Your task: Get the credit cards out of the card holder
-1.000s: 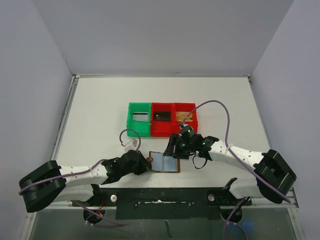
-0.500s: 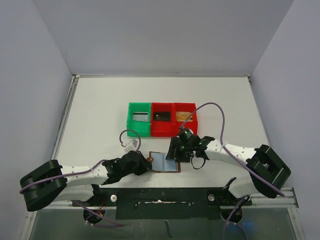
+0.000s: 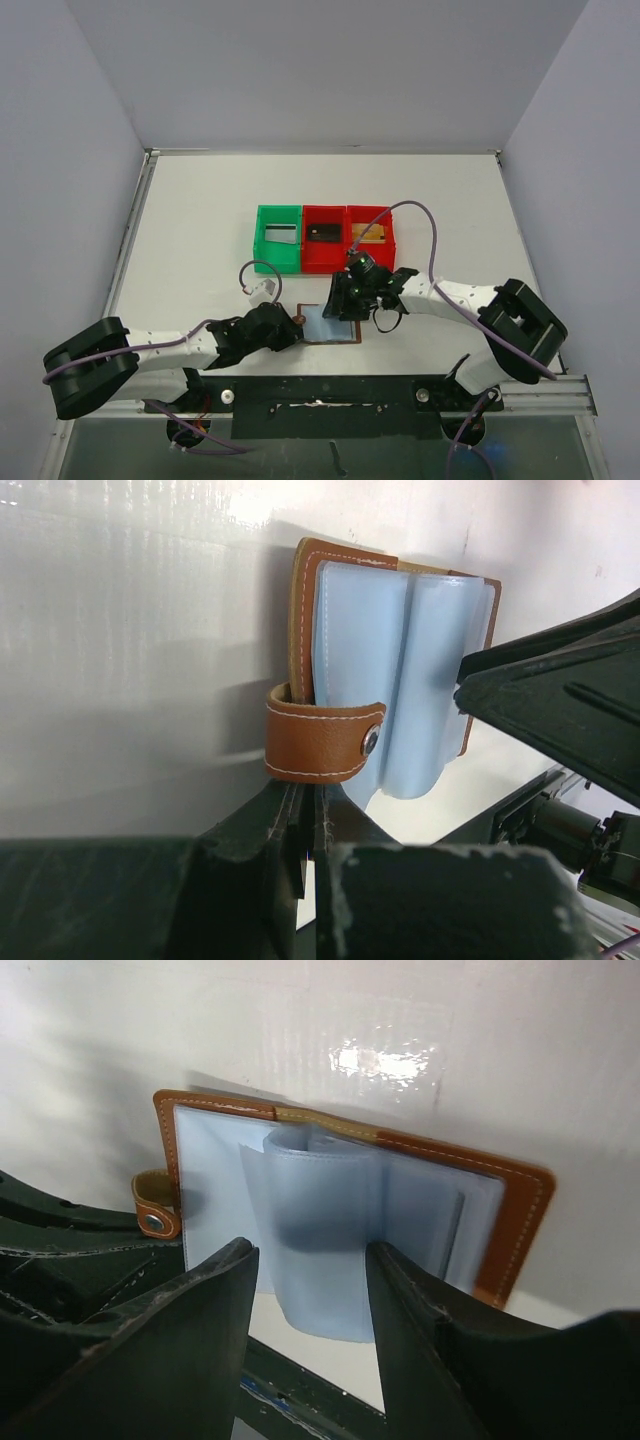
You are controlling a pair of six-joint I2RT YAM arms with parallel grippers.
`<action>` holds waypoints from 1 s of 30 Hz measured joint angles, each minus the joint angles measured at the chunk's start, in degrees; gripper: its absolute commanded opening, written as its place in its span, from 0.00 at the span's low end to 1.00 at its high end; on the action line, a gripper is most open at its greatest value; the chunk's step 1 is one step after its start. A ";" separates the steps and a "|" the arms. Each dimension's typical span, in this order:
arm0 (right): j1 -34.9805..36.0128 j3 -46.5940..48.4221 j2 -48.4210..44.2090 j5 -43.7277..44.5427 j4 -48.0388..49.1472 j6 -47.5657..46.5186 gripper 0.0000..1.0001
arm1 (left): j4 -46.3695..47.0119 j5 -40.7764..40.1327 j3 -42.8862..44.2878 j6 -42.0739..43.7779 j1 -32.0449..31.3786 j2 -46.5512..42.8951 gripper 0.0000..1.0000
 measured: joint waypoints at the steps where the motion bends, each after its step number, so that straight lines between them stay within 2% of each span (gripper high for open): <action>1: 0.22 0.24 0.37 -0.11 0.15 -0.07 0.47 | 0.17 0.02 0.00 0.00 -0.09 0.09 0.00; 10: 0.59 0.59 0.61 -2.25 1.31 -0.52 0.50 | 0.37 -0.02 0.00 0.00 -0.24 0.20 0.00; 18: 0.59 0.72 4.79 -11.98 14.05 0.07 0.51 | 0.68 0.00 0.00 0.00 -0.42 0.35 0.00; 27: 0.59 2.01 9.09 -16.50 17.66 0.59 0.53 | 0.68 -0.22 0.00 -0.15 -0.68 0.17 0.00; 30: 0.59 2.47 9.11 -16.06 17.51 0.59 0.53 | 0.52 -0.42 0.00 -0.13 -0.90 -0.55 0.13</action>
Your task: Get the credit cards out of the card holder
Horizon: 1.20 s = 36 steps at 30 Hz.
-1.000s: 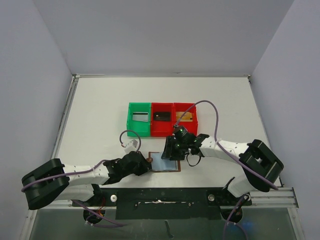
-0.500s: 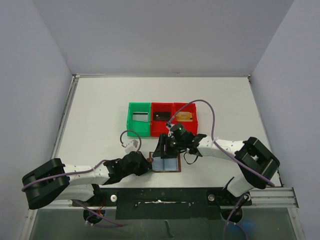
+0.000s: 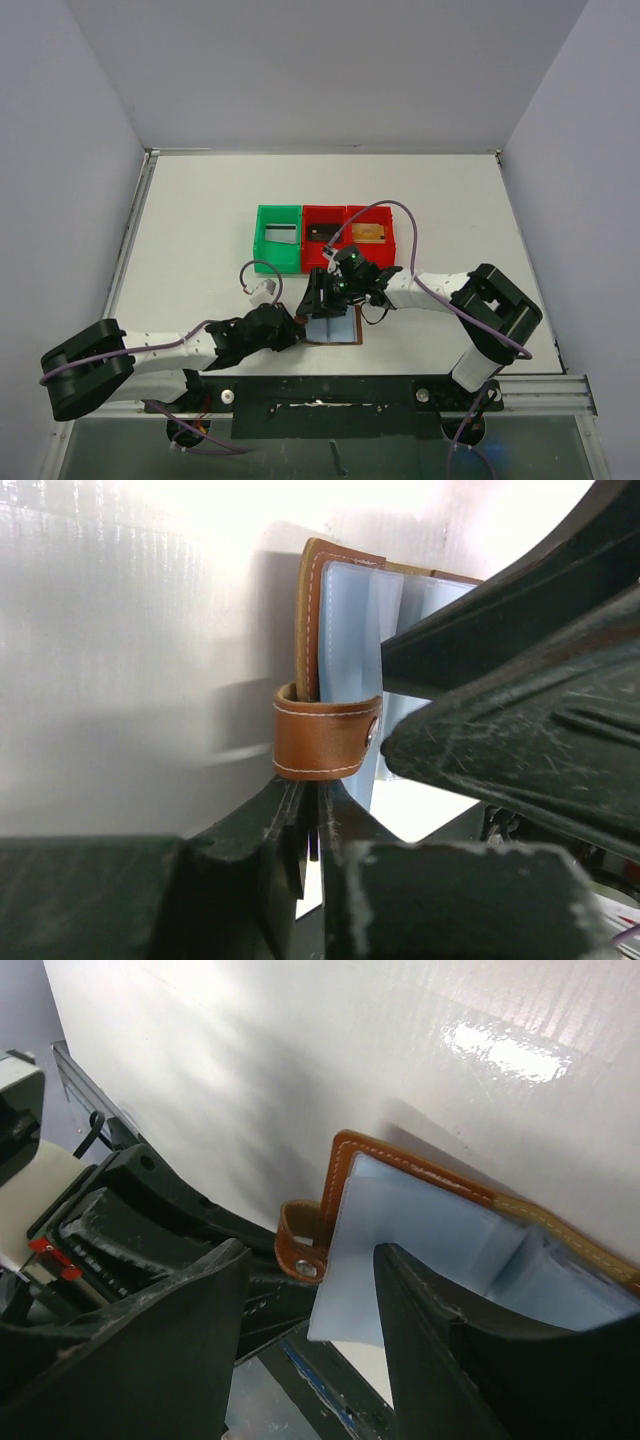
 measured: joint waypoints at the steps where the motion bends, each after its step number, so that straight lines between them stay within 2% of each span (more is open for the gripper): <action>1: 0.00 0.02 0.00 0.22 -0.07 0.02 0.53 | -0.07 -0.02 0.00 0.02 -0.02 -0.24 0.17; 5: -0.07 0.02 0.11 1.07 -0.26 0.07 0.53 | -2.91 -1.05 -0.02 0.04 -0.68 -3.91 0.37; 10: -0.11 0.00 1.88 1.46 -0.22 0.07 0.53 | -7.32 -3.08 -0.09 -0.17 -1.27 -10.78 0.48; 15: -0.11 0.00 2.62 1.42 0.17 0.44 0.53 | -8.00 -4.50 -1.14 0.09 -1.40 -14.95 0.50; 21: -0.11 0.00 2.60 1.38 0.44 0.50 0.53 | -6.60 -4.42 -2.21 0.24 -1.42 -11.72 0.50; 25: -0.11 0.00 2.43 1.22 0.39 0.50 0.53 | -5.46 -4.28 -1.70 0.22 -1.42 -7.72 0.44; 30: -0.11 0.00 -0.85 2.89 -2.47 0.13 0.53 | -4.90 -4.13 0.09 0.28 -1.42 -3.61 0.23; 36: -0.13 -0.52 -10.58 9.38 -10.27 -0.68 0.53 | -4.81 -3.87 1.14 0.70 -1.42 -0.83 0.03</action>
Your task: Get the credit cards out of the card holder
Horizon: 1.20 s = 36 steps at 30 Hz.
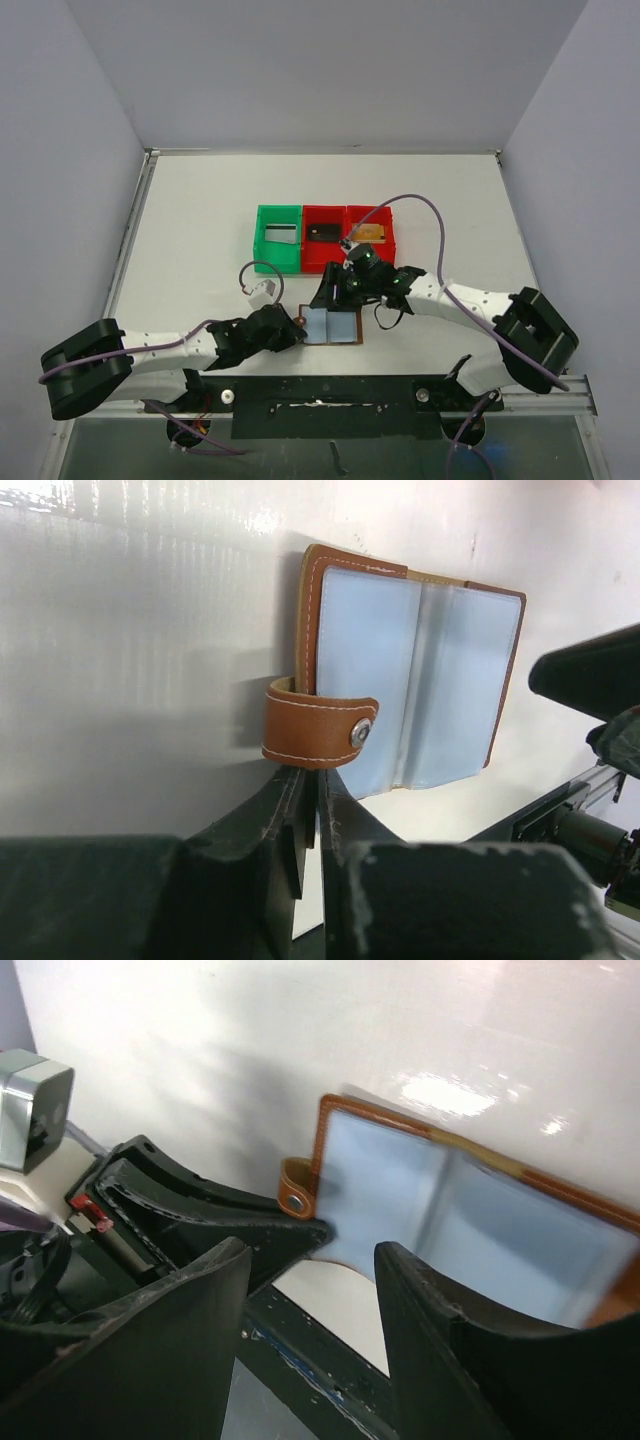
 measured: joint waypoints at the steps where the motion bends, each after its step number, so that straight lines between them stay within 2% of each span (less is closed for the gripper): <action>1: -0.04 -0.44 -1.66 1.36 -1.31 0.02 0.53 | 0.15 0.02 0.09 0.00 0.00 0.09 0.01; 9: -0.09 -5.77 -9.11 9.01 -11.10 1.88 0.50 | 1.18 0.26 0.17 0.63 0.00 0.09 0.00; 22: 0.07 -6.23 -4.72 11.74 -13.97 2.69 0.47 | 1.44 0.46 0.20 0.79 0.00 0.13 0.00; 31: 0.74 -3.76 -1.53 12.17 -14.84 1.27 0.33 | 0.98 0.37 0.20 0.87 0.02 0.13 0.00; 33: 1.25 -3.06 -1.05 12.92 -15.85 0.90 0.33 | 0.96 0.33 0.20 0.87 0.02 0.15 0.00; 36: 2.27 -1.42 -0.42 14.40 -17.88 0.76 0.41 | 0.96 0.33 0.20 0.92 0.02 0.20 0.00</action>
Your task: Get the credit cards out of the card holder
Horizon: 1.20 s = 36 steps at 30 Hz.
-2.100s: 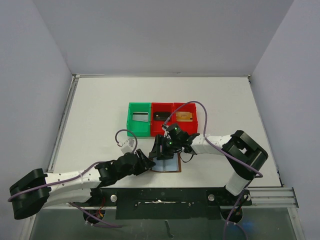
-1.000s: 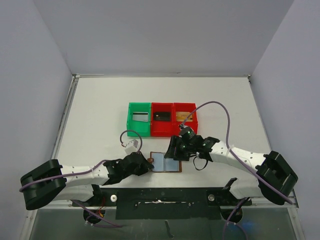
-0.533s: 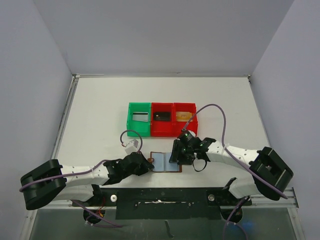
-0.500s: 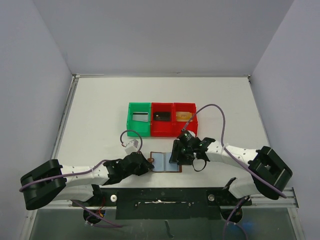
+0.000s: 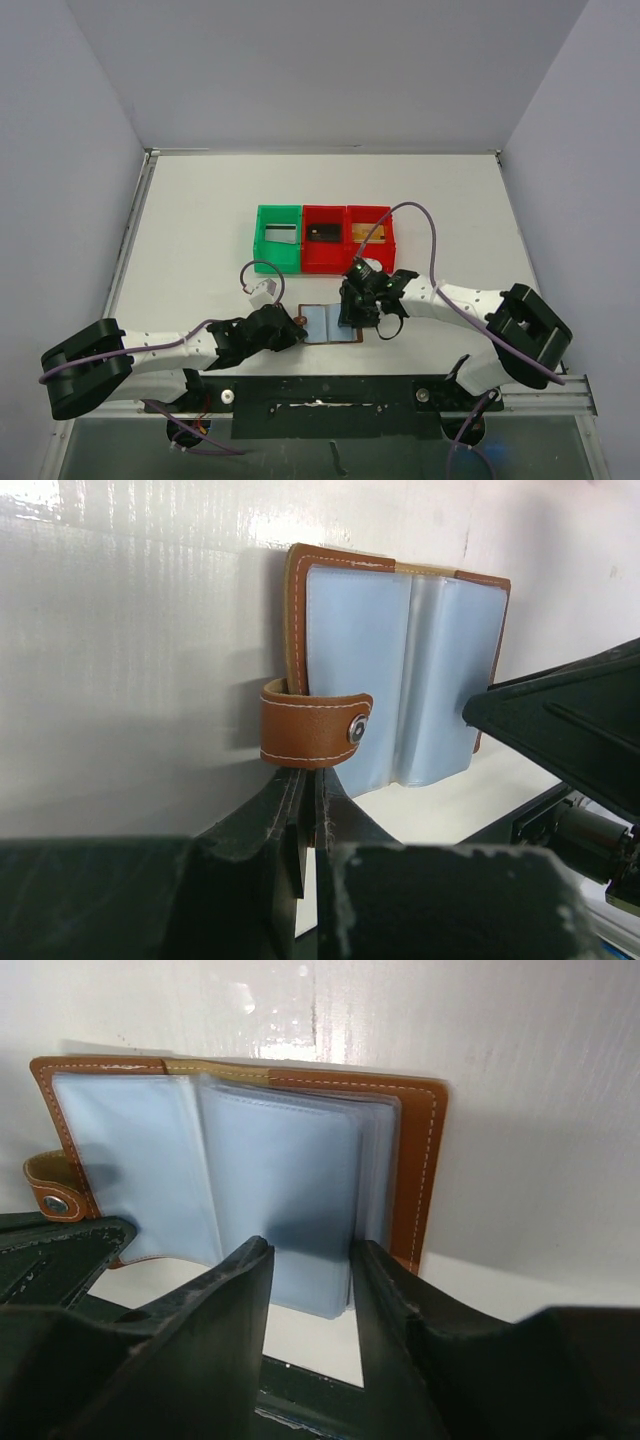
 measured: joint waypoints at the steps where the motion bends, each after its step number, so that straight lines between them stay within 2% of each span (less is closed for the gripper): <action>1: 0.31 0.50 0.15 0.46 -0.55 0.02 0.43 | 0.04 0.00 0.00 0.00 0.00 0.00 0.00; 4: 1.70 2.93 0.90 2.82 -3.26 0.00 0.45 | 0.11 0.04 0.00 -0.02 0.00 0.00 0.00; 8: 2.97 5.53 1.22 5.14 -5.88 -0.09 0.42 | 0.11 0.04 0.00 -0.04 0.00 0.00 0.00; 23: 5.88 10.78 2.71 11.06 -13.18 -0.79 0.18 | 0.02 0.11 0.35 0.11 -0.02 0.35 0.00; 26: 6.49 11.82 2.84 12.15 -14.27 -0.98 0.10 | -0.26 0.11 0.94 0.20 -0.02 0.55 0.00; 29: 6.93 12.33 3.58 12.90 -15.06 -1.22 0.11 | -0.50 0.11 1.33 0.42 -0.02 0.70 0.00; 33: 7.23 12.37 4.44 13.44 -15.43 -1.25 0.24 | -0.59 0.09 1.42 0.63 -0.02 0.92 0.00; 36: 7.23 12.37 4.70 13.46 -15.41 -1.16 0.29 | -0.59 0.11 1.49 0.68 -0.02 0.96 0.00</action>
